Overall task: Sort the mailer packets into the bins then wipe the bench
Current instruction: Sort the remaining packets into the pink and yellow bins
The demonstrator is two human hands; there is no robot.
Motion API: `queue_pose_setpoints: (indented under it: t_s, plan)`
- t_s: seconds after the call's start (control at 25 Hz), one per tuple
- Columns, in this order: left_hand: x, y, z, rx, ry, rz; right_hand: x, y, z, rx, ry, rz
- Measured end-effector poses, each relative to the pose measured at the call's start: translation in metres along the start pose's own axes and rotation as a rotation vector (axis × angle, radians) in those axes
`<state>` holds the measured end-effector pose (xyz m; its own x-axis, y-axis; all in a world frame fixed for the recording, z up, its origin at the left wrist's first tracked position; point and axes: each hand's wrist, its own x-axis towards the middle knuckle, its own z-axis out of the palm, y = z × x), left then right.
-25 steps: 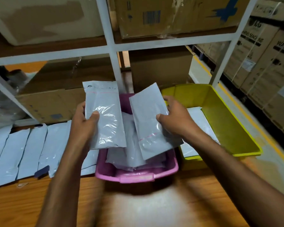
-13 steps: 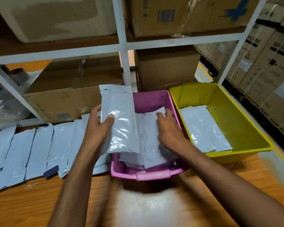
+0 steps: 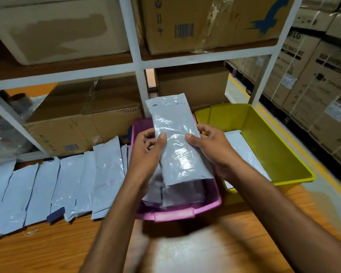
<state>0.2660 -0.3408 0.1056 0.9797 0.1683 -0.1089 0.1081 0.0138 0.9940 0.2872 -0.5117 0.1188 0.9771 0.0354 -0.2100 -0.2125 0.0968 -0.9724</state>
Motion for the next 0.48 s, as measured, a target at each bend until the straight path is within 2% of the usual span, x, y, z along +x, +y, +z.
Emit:
queue_pose_setpoints:
  t_s: [0.12,0.28,0.36,0.48]
  plan:
    - [0.003,0.005,0.024,0.058,-0.035,0.050,0.007,-0.014,-0.039,-0.010,0.108,-0.005]
    - [0.008,0.005,0.062,0.105,-0.074,0.091,0.027,-0.016,-0.110,-0.228,0.381,0.007]
    - [0.011,0.000,0.078,0.139,-0.075,0.100,0.038,-0.002,-0.134,-0.350,0.403,0.050]
    - [0.016,-0.009,0.094,0.171,-0.045,0.098,0.057,0.030,-0.149,-0.518,0.337,0.158]
